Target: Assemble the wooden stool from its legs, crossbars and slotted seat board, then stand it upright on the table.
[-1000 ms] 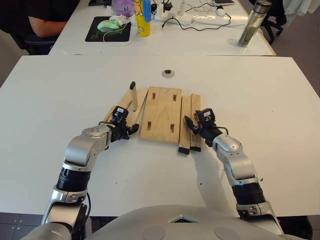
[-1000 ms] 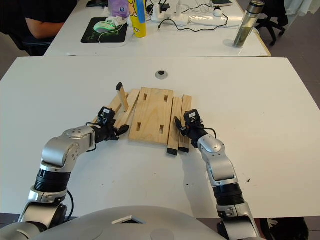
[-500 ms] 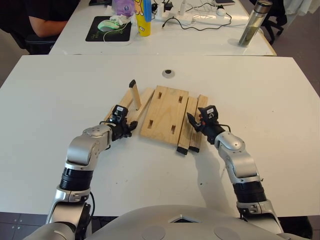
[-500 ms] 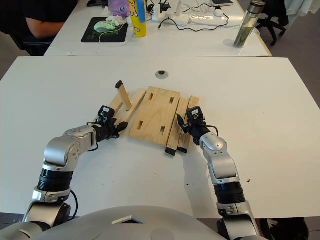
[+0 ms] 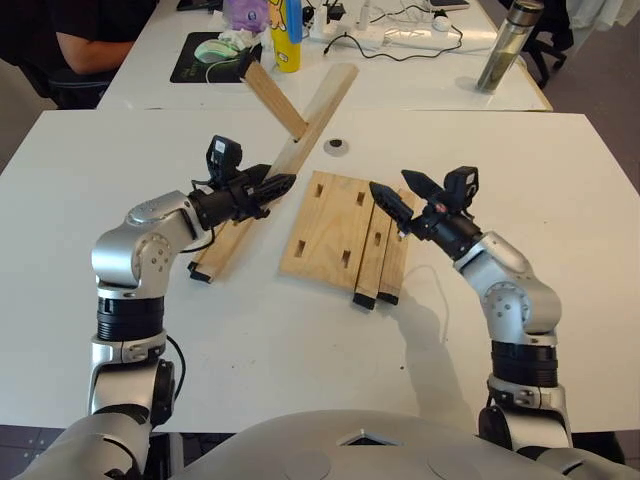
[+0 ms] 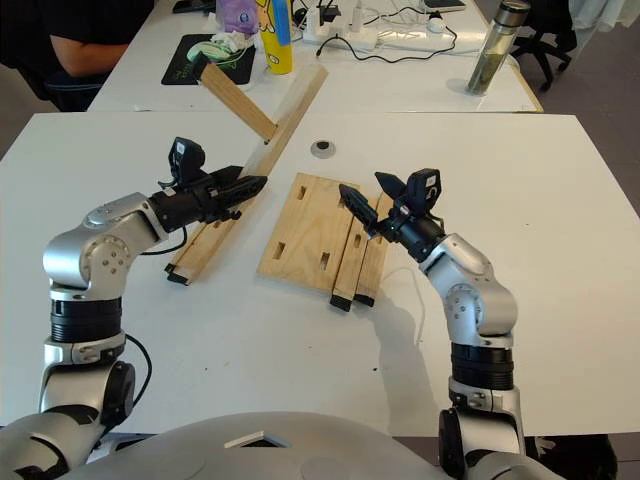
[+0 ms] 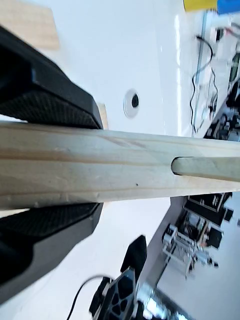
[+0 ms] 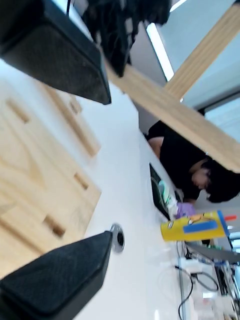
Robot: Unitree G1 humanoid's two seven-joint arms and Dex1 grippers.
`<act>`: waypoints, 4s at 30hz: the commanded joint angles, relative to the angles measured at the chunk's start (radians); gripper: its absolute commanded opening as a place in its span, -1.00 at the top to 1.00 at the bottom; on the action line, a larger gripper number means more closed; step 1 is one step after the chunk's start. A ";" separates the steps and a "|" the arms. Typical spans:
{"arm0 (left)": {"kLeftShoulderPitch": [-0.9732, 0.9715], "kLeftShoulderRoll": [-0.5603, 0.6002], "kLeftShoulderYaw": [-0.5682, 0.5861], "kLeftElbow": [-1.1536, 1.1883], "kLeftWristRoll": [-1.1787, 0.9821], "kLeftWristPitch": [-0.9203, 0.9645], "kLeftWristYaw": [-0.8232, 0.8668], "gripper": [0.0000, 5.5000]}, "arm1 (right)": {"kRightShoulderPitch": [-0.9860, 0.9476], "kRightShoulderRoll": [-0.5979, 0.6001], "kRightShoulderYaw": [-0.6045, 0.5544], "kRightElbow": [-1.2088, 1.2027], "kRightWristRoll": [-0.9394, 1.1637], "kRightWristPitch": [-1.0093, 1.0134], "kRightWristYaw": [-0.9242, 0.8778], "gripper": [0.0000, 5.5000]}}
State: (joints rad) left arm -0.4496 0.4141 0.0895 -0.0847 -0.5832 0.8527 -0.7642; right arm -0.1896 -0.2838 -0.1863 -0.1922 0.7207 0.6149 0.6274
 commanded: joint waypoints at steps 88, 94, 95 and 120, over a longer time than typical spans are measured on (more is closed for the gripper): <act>0.275 -0.002 -0.276 -0.032 0.290 -0.526 -0.072 -0.40 | -0.245 -0.681 0.078 0.219 0.000 0.161 0.756 0.25; 0.347 -0.040 -0.353 -0.028 0.385 -0.581 0.010 -0.12 | -0.224 -0.704 0.072 0.231 -0.020 0.144 0.776 0.25; 0.355 -0.049 -0.364 -0.030 0.390 -0.573 0.020 -0.06 | -0.225 -0.708 0.072 0.232 -0.023 0.142 0.778 0.25; 0.365 -0.106 -0.483 -0.100 0.557 -0.330 0.209 1.00 | -0.352 -0.688 0.255 0.185 -0.198 0.044 0.792 0.25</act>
State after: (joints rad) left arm -0.0970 0.3112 -0.3834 -0.1949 -0.0387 0.4870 -0.5688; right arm -0.5292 -0.9737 0.0388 0.0186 0.5580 0.6631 1.4358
